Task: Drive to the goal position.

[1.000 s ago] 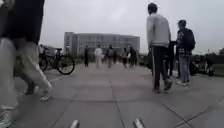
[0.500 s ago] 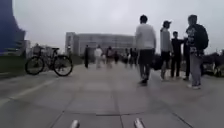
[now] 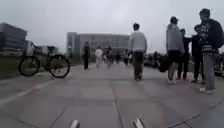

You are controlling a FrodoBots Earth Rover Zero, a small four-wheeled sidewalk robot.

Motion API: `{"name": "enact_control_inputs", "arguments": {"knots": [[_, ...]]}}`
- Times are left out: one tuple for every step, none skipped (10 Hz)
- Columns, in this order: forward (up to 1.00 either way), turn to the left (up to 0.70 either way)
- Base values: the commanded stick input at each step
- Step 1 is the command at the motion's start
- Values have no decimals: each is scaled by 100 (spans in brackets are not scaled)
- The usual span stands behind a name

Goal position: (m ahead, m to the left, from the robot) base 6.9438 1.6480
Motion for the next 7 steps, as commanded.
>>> {"name": "enact_control_inputs", "arguments": {"knots": [[76,-4],[76,-4],[76,-4],[76,-4],[76,-4],[76,-4],[76,-4]]}}
